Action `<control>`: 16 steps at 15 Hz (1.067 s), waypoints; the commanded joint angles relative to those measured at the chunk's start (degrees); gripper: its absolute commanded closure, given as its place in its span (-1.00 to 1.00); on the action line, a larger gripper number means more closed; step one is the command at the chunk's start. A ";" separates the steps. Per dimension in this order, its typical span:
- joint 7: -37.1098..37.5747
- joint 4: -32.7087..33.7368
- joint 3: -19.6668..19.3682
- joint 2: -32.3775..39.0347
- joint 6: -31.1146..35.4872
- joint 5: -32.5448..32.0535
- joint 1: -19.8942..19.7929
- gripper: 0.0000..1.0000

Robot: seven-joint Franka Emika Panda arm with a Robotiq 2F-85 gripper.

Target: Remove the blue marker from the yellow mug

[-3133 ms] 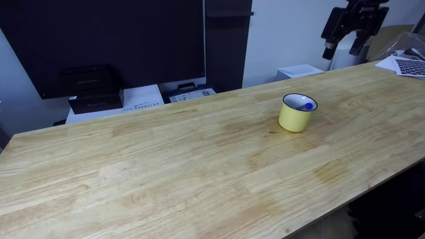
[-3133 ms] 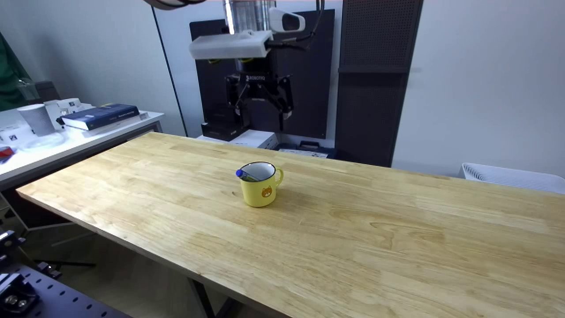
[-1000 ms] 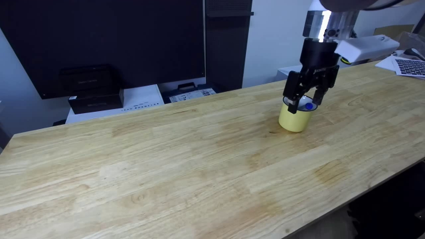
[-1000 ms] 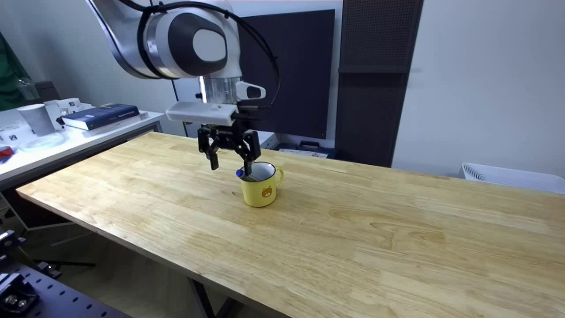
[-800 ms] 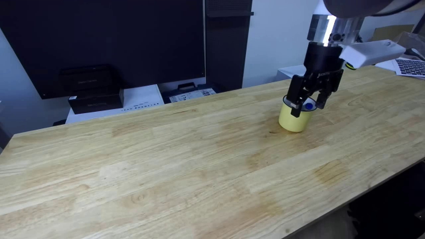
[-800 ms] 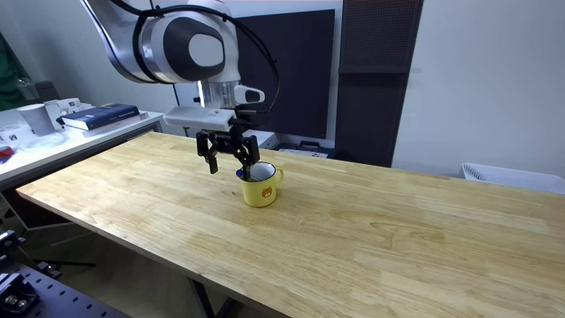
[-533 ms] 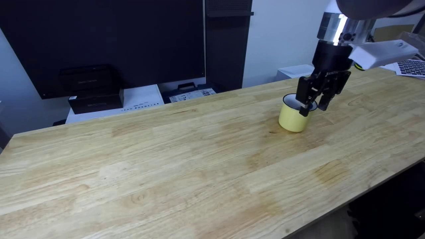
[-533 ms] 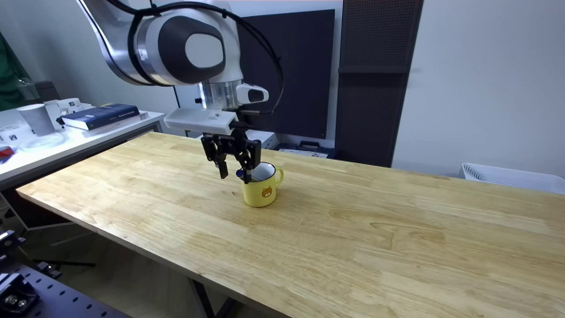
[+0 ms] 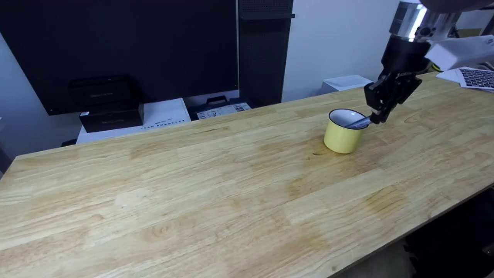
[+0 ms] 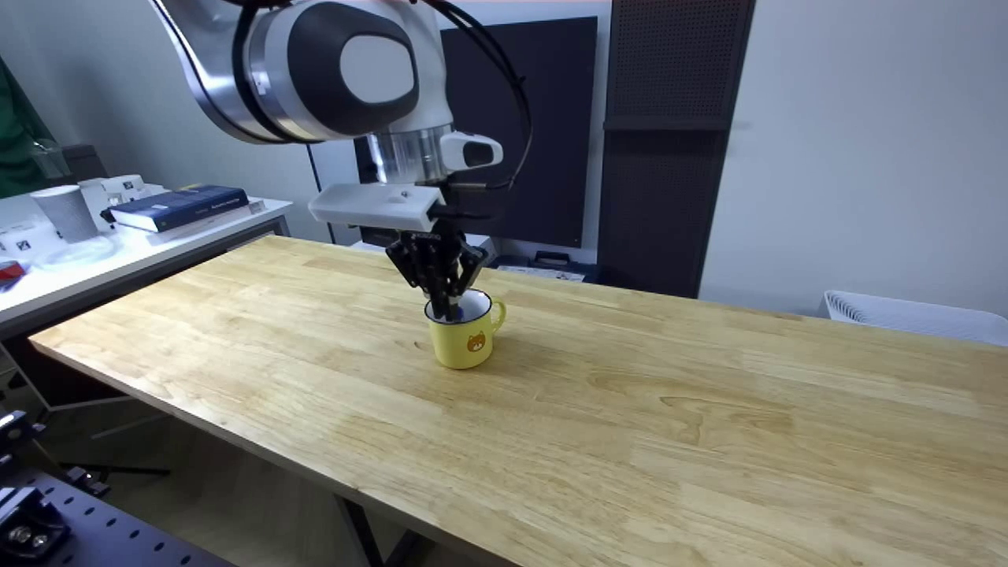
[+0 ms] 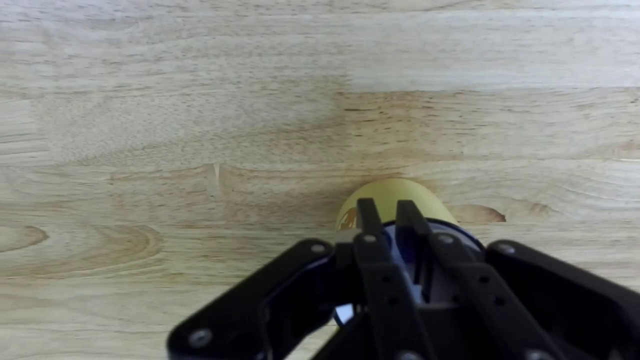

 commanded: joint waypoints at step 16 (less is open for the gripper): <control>-15.03 -1.30 9.65 -4.33 1.72 8.11 -7.39 -0.46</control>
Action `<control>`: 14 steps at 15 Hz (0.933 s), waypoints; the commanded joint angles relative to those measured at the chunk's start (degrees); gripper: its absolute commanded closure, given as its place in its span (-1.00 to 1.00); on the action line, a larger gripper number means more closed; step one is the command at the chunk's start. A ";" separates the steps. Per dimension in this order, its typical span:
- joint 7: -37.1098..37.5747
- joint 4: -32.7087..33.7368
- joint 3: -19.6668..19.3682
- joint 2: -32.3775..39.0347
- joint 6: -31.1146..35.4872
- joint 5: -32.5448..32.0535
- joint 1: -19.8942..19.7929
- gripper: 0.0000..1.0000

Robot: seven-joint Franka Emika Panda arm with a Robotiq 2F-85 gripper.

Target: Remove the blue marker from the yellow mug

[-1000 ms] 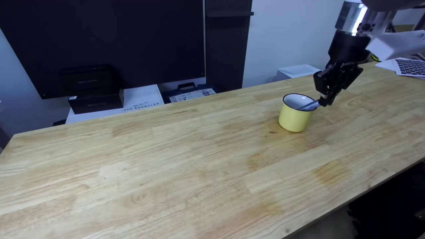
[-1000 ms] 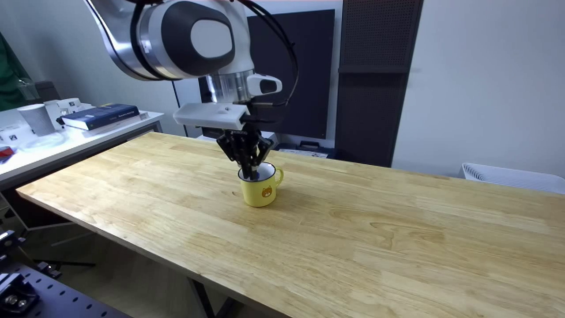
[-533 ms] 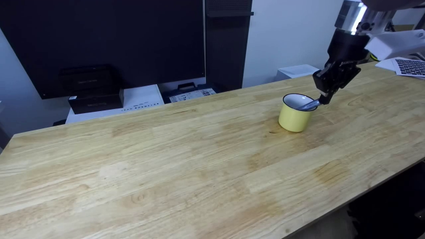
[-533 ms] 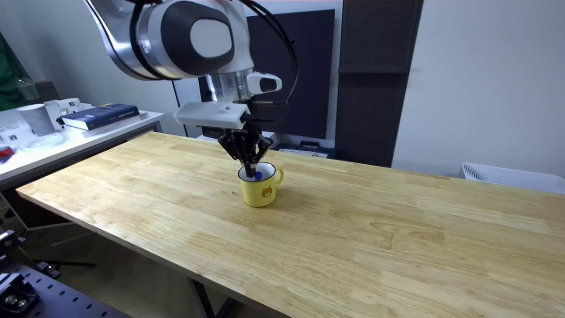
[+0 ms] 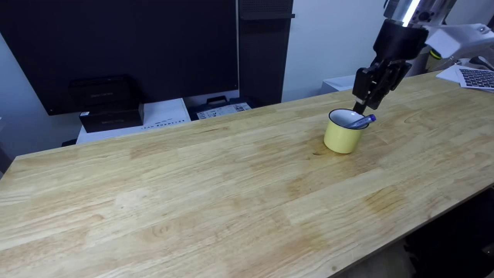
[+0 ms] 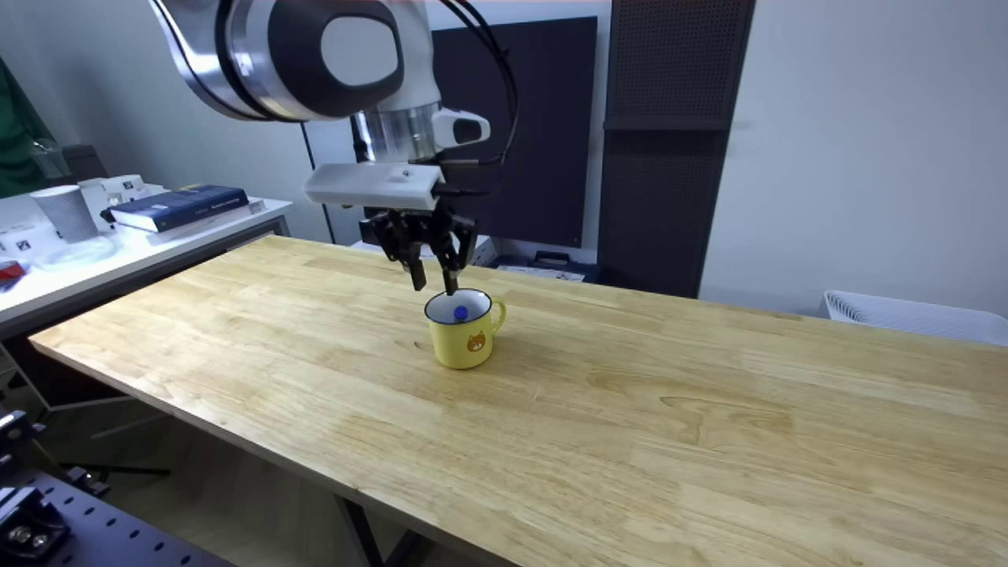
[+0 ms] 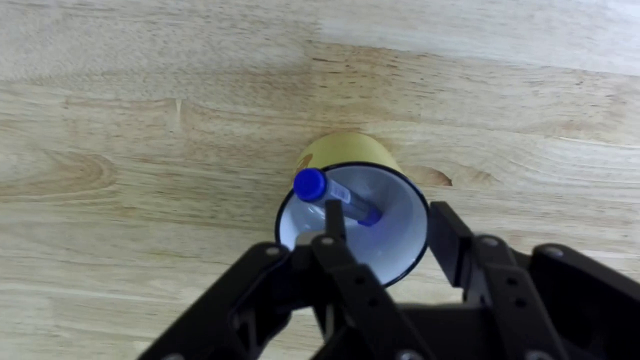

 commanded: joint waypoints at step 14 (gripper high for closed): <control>-26.29 -1.53 6.48 1.42 -0.98 16.59 -13.58 -1.00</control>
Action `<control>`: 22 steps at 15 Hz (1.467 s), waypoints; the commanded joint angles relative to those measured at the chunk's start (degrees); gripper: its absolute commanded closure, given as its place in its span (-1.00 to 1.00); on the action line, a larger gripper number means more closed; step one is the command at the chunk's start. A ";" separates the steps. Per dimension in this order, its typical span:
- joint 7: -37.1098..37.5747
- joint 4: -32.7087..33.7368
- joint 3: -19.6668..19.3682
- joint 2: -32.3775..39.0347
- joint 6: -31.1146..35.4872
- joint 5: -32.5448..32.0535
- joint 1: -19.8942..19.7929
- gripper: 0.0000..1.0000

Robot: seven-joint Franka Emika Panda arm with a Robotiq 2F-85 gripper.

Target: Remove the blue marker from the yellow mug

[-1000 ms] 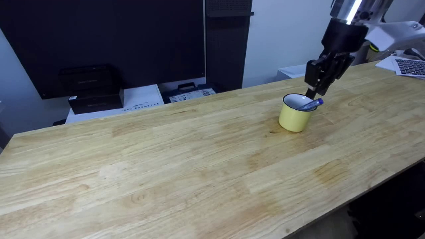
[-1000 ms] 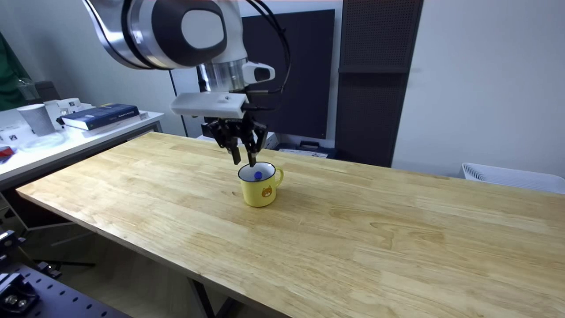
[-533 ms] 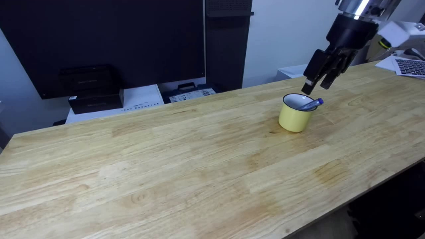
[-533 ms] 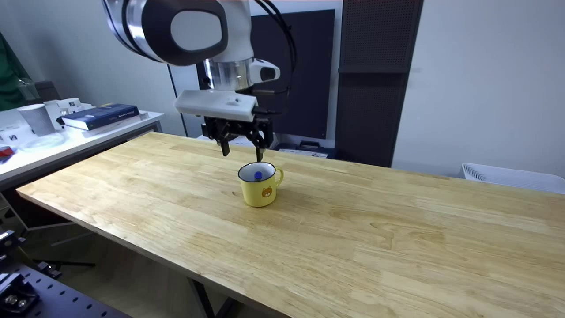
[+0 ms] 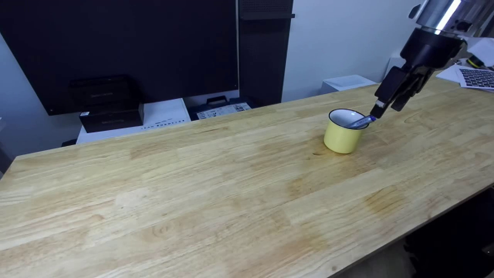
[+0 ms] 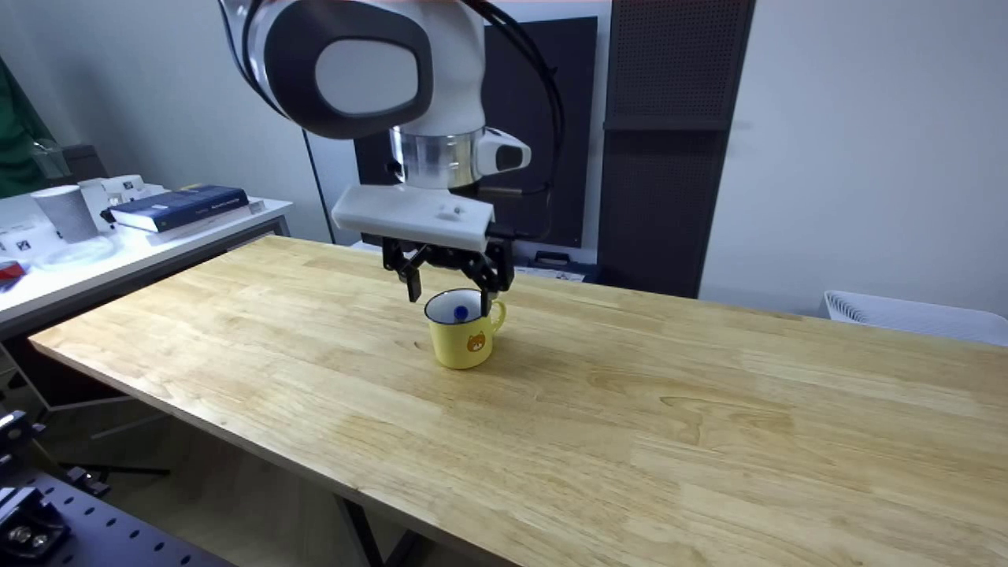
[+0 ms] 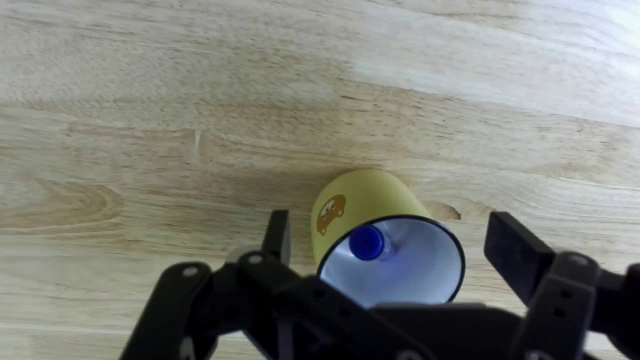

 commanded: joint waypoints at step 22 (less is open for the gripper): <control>4.81 13.99 -4.56 8.81 -10.49 -11.73 4.04 -1.00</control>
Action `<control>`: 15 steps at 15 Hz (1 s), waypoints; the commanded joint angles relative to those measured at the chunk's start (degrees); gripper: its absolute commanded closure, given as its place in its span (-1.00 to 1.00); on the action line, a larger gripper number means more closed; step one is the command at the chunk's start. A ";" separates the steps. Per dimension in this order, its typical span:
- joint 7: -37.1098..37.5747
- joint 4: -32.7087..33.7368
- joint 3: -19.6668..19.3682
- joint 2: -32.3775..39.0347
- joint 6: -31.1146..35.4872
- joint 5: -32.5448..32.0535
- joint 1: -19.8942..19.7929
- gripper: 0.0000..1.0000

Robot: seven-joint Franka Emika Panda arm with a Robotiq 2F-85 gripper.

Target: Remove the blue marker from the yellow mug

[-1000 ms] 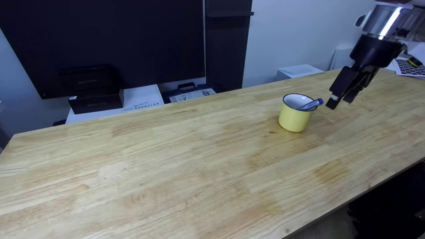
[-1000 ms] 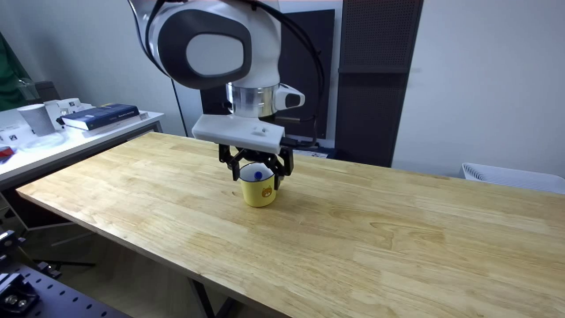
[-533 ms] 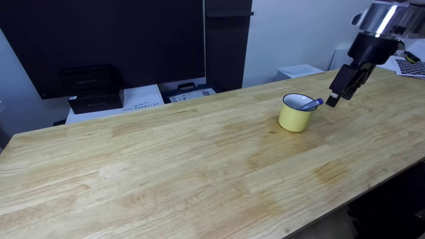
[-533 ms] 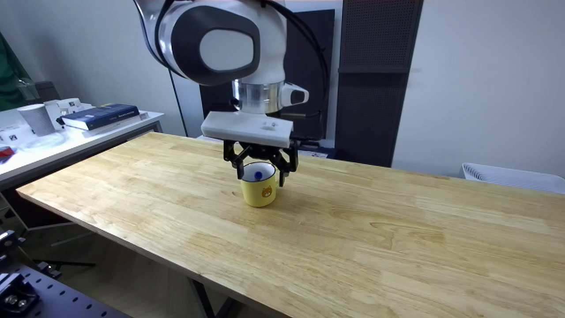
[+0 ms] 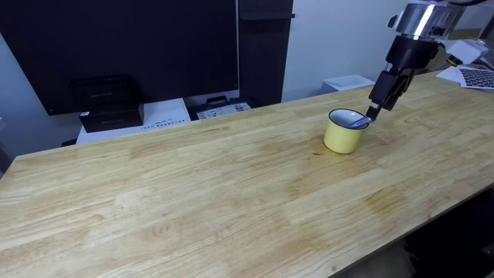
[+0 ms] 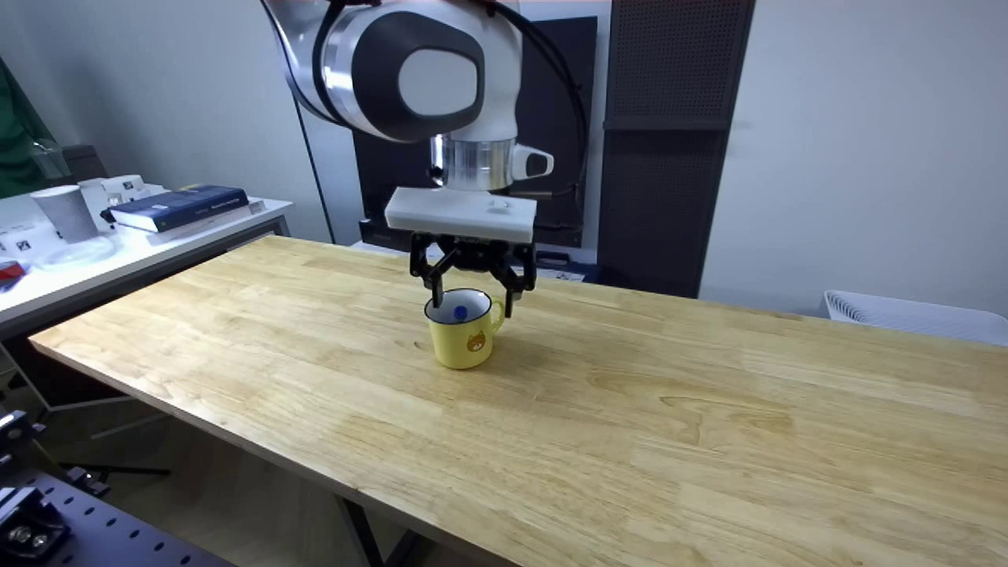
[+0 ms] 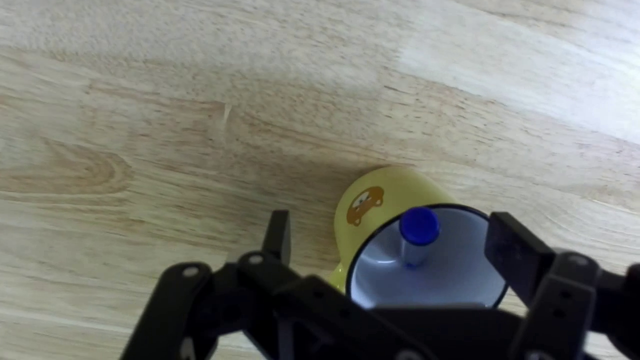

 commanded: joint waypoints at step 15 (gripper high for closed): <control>4.82 4.89 0.51 2.77 -3.52 -2.30 3.29 -0.34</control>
